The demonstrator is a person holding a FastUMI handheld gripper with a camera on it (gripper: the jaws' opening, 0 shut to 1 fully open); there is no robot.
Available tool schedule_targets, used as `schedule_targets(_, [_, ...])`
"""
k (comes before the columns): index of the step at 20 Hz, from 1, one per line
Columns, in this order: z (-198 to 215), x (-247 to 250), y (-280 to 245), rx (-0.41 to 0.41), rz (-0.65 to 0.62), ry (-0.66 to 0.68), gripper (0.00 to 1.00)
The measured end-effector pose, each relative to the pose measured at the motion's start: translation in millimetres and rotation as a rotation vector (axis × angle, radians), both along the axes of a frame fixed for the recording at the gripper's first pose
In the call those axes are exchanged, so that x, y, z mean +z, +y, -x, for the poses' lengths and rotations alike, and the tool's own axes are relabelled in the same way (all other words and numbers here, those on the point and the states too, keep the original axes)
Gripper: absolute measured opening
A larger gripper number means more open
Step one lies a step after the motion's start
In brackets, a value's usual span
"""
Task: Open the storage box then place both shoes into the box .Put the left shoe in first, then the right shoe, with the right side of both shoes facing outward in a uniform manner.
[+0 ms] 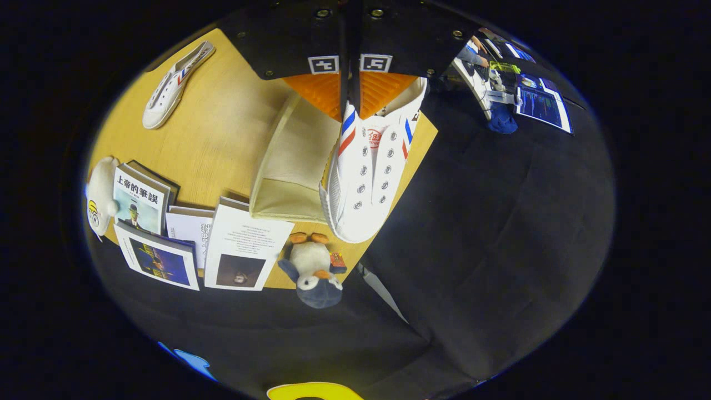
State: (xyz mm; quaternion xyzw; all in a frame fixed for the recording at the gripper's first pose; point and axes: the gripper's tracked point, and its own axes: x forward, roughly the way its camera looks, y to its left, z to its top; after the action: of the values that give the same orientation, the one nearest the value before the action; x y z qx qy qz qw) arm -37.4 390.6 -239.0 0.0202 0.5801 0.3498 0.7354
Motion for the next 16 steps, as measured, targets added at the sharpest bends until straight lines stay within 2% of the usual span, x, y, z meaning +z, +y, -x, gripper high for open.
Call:
schedule_targets(9, [-7, -58, 25, 0.02, 0.157, 0.019, 0.0])
schedule_targets(10, [-8, -57, 30, 0.016, 0.134, 0.026, 0.0])
schedule_targets(11, [-9, -57, 42, 0.002, 0.08, 0.036, 0.16])
schedule_targets(12, [-11, -50, 47, -0.007, 0.05, 0.044, 0.21])
schedule_targets(14, [-24, -36, 42, -0.009, 0.047, 0.009, 0.43])
schedule_targets(16, [-28, -33, 41, -0.008, 0.047, -0.015, 0.53])
